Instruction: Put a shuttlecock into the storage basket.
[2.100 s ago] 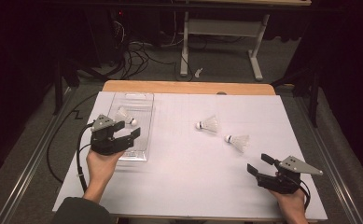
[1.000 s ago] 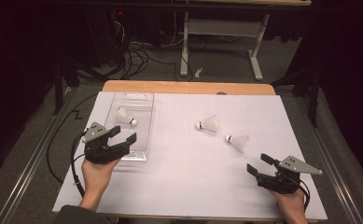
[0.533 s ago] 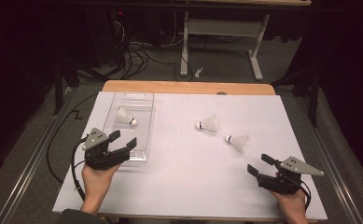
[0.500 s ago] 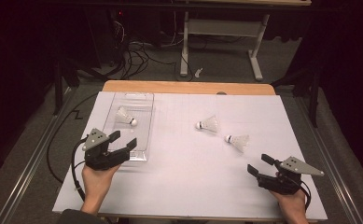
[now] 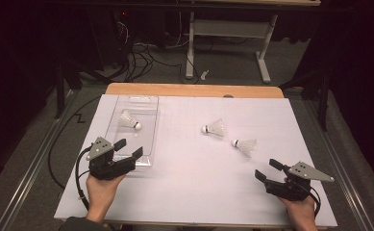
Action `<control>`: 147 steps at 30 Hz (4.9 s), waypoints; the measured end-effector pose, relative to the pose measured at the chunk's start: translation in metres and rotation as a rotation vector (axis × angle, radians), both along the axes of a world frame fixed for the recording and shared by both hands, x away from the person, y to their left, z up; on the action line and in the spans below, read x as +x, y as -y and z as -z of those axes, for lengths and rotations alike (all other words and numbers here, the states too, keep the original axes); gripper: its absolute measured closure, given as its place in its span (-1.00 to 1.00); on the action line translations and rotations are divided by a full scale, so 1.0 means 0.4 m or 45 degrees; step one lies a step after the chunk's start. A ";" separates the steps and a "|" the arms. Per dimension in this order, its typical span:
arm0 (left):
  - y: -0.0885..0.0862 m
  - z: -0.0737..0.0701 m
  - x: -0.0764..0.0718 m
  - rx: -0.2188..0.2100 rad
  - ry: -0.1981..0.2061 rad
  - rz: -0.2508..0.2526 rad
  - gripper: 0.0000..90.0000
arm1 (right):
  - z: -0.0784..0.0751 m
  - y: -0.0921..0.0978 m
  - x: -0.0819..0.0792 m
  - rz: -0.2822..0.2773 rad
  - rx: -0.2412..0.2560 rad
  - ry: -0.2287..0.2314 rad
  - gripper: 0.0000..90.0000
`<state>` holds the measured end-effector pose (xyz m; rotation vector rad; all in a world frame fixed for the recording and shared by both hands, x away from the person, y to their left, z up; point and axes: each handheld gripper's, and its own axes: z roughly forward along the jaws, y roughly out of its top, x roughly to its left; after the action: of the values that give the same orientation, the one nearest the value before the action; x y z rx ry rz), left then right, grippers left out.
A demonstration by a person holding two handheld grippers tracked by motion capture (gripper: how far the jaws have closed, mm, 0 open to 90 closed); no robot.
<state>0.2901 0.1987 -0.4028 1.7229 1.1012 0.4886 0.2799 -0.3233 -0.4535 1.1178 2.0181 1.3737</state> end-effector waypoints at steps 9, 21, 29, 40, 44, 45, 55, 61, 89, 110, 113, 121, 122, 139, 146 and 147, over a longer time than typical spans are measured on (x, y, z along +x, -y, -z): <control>0.013 0.013 -0.002 -0.009 0.001 0.002 -0.30 | 0.001 -0.001 0.001 0.001 -0.003 -0.003 -0.41; 0.031 0.023 -0.002 -0.006 -0.005 0.028 -0.30 | 0.000 -0.001 0.000 0.000 -0.001 -0.004 -0.41; 0.044 0.026 0.002 -0.002 -0.010 0.045 -0.30 | 0.000 -0.002 0.000 -0.001 0.000 -0.004 -0.41; 0.060 0.026 0.008 0.001 -0.016 0.068 -0.30 | 0.000 -0.001 0.000 -0.001 -0.001 -0.003 -0.41; 0.071 0.026 0.012 0.003 -0.018 0.079 -0.30 | 0.000 -0.001 0.000 -0.001 -0.001 -0.005 -0.41; 0.072 0.025 0.013 0.003 -0.018 0.082 -0.30 | 0.000 -0.001 0.000 -0.001 -0.001 -0.005 -0.41; 0.089 0.027 0.021 0.008 -0.022 0.103 -0.30 | 0.000 -0.001 0.000 -0.002 -0.003 -0.004 -0.41; 0.095 0.028 0.024 0.015 -0.026 0.111 -0.30 | 0.000 -0.001 0.000 -0.002 -0.001 -0.004 -0.41; 0.144 0.032 0.064 0.030 -0.051 0.170 -0.30 | 0.001 -0.001 0.000 -0.004 -0.005 -0.003 -0.40; 0.168 0.029 0.089 0.005 -0.045 0.191 -0.27 | 0.001 -0.001 0.001 -0.006 -0.010 -0.004 -0.40; 0.178 0.027 0.094 0.011 -0.042 0.202 -0.27 | 0.001 -0.001 0.001 -0.006 -0.009 -0.003 -0.40; 0.200 0.021 0.110 0.027 -0.045 0.221 -0.27 | 0.001 -0.001 0.001 -0.006 -0.009 -0.004 -0.40; 0.202 0.021 0.112 0.027 -0.046 0.222 -0.27 | 0.001 -0.001 0.001 -0.006 -0.008 -0.004 -0.40; 0.235 0.020 0.138 0.050 -0.051 0.248 -0.27 | 0.001 0.000 0.000 -0.007 -0.005 -0.002 -0.40; 0.254 0.016 0.147 0.055 -0.045 0.266 -0.27 | 0.000 0.000 0.000 -0.008 -0.007 -0.002 -0.40; 0.256 0.016 0.148 0.055 -0.046 0.268 -0.27 | 0.000 0.000 0.000 -0.008 -0.007 -0.002 -0.40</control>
<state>0.3494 0.0963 -0.4092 1.8672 0.9273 0.3526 0.2799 -0.3232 -0.4537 1.1111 2.0267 1.3702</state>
